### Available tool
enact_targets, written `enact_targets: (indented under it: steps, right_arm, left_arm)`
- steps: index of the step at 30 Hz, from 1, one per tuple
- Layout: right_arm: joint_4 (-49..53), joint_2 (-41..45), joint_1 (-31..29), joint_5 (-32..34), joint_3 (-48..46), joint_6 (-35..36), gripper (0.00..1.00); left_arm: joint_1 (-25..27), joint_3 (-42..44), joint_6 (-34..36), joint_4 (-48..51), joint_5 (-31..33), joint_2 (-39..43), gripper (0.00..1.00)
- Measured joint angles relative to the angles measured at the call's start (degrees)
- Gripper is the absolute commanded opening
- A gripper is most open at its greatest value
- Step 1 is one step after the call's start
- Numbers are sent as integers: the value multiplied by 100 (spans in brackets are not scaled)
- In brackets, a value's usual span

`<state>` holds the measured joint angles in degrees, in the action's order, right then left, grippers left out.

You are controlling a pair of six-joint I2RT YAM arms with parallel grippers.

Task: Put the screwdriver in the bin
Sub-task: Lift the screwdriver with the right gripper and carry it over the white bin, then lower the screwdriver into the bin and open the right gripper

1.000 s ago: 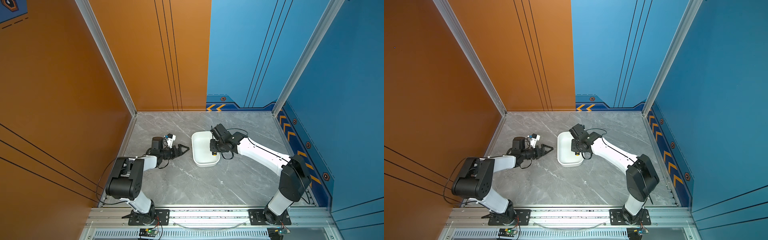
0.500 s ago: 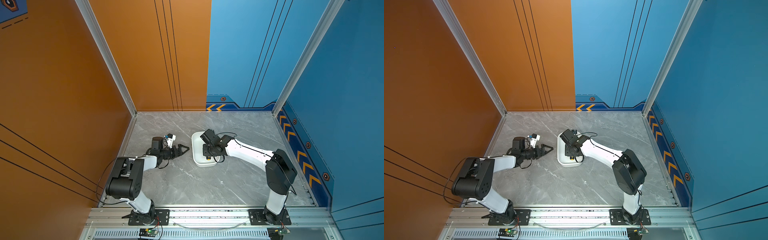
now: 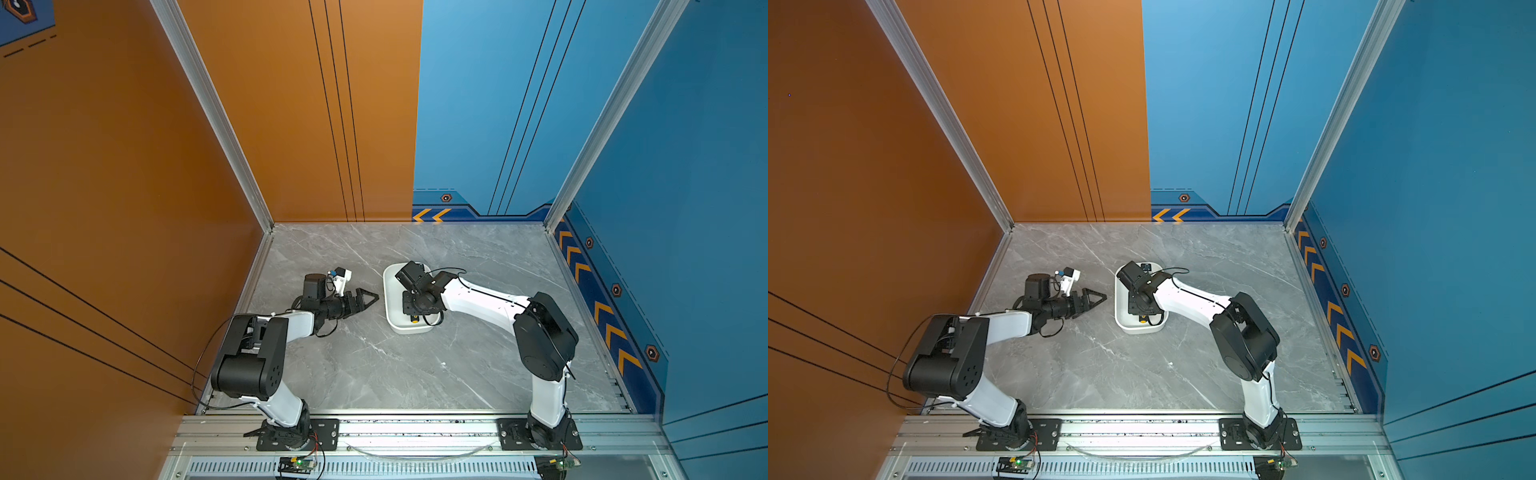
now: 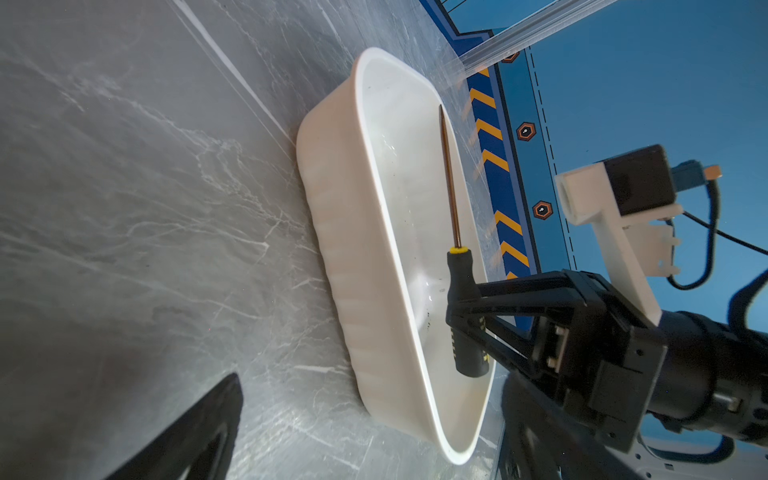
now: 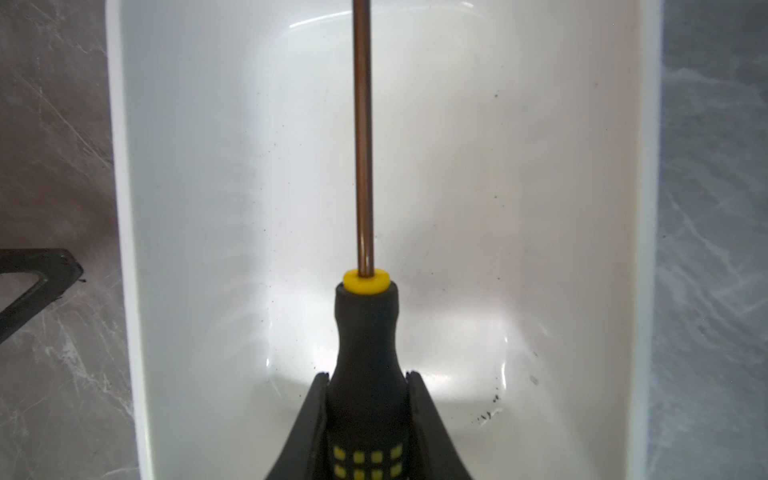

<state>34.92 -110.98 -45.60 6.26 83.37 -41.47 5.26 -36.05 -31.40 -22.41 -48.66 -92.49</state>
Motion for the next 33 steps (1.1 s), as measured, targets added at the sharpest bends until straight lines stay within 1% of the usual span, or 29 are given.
enact_targets:
  steps: [27,30,33]
  right_arm:
    - [-7,-680,17,-46,151,-15,0]
    - [-2,-704,28,-48,205,-15,6]
    - [-15,-815,28,-52,264,-17,9]
  left_arm:
    - [-37,0,2,0,-2,-131,98]
    - [-39,0,2,0,-2,-175,98]
    - [-55,0,2,0,-2,-192,98]
